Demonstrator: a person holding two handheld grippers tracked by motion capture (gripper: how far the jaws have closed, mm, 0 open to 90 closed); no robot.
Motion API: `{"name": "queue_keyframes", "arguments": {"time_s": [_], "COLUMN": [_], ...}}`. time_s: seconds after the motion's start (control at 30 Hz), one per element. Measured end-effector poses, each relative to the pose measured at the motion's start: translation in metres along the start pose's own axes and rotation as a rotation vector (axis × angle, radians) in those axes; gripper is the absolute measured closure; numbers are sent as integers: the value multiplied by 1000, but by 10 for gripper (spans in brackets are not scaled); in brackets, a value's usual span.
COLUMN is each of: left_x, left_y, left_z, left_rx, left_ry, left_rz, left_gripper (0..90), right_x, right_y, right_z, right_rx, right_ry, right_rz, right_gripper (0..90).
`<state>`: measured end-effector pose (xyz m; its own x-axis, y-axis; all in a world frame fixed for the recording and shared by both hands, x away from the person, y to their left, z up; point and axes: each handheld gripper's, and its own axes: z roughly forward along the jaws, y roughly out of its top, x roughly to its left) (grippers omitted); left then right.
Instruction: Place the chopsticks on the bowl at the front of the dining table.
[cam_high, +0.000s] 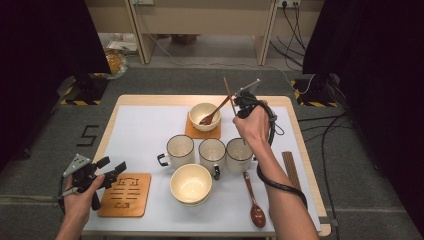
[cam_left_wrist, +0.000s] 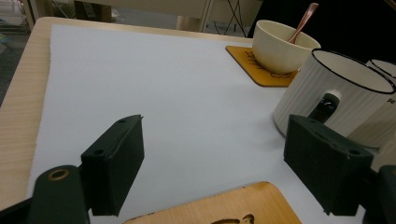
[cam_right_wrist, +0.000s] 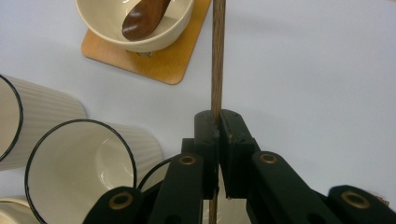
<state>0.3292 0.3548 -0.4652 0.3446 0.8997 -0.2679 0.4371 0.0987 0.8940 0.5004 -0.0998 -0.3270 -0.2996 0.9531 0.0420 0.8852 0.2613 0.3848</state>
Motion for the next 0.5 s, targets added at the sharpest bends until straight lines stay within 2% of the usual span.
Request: {"name": "queue_keyframes", "arguments": {"time_s": [0.5], "left_x": [0], "left_y": [0], "left_z": [0], "left_rx": [-1], "left_ry": [1], "left_rz": [1], "left_gripper": [196], "right_x": [2], "right_y": [5], "right_z": [2], "right_rx": [0], "right_ry": [2], "right_rz": [-1], "right_gripper": [861]}}
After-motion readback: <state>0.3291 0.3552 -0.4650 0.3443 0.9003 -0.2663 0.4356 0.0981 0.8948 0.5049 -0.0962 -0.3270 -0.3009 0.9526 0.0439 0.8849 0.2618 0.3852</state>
